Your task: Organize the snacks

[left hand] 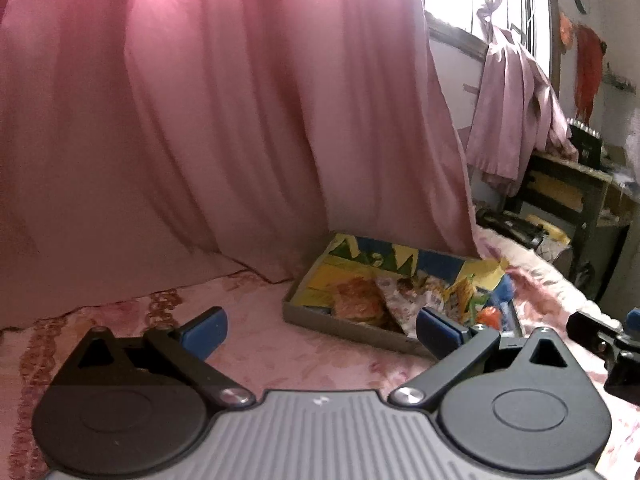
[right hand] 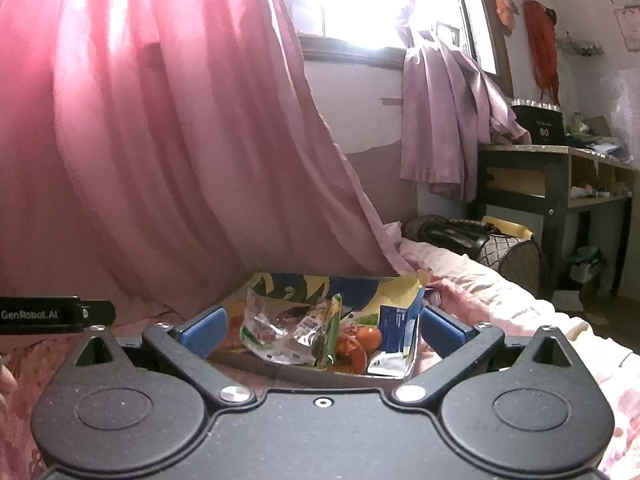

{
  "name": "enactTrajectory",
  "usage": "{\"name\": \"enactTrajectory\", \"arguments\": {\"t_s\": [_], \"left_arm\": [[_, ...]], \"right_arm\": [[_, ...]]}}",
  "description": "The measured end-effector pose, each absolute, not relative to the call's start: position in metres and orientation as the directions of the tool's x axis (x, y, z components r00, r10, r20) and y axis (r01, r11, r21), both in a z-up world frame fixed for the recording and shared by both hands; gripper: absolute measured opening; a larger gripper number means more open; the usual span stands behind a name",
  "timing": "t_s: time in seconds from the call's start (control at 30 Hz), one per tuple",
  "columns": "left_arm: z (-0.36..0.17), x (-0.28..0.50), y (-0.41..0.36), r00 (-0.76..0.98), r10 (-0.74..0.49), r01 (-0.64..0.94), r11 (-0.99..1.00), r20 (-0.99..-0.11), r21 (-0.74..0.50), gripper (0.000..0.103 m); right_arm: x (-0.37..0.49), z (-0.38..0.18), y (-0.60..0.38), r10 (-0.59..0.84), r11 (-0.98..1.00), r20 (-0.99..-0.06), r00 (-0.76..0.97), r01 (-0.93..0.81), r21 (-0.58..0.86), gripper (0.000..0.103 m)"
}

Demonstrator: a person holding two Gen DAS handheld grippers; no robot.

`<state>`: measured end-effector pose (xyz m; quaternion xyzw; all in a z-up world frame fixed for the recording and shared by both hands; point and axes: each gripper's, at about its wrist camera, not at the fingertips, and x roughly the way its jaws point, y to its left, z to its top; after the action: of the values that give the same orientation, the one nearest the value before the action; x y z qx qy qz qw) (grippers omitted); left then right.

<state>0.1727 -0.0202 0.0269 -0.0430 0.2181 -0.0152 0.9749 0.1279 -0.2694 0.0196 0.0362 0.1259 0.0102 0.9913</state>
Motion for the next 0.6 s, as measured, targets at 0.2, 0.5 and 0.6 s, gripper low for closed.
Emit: {"name": "enactTrajectory", "arguments": {"t_s": [0.2, 0.5, 0.6], "left_arm": [[0.024, 0.152, -0.014, 0.907, -0.051, 0.028, 0.998, -0.419, -0.061, 0.102], [0.008, 0.134, 0.006, 0.882, -0.047, 0.020, 0.998, -0.468, -0.064, 0.103], [0.000, 0.131, 0.013, 0.867, -0.054, 0.016, 0.997, -0.496, -0.082, 0.103]], "right_arm": [[0.109, 0.016, -0.258, 0.028, 0.998, -0.260, 0.965, -0.012, 0.066, 0.102], [0.090, 0.005, -0.245, 0.037, 0.996, -0.315, 0.948, -0.007, 0.093, 0.102], [0.085, 0.003, -0.237, 0.034, 0.997, -0.322, 0.946, -0.011, 0.073, 0.102]]}}
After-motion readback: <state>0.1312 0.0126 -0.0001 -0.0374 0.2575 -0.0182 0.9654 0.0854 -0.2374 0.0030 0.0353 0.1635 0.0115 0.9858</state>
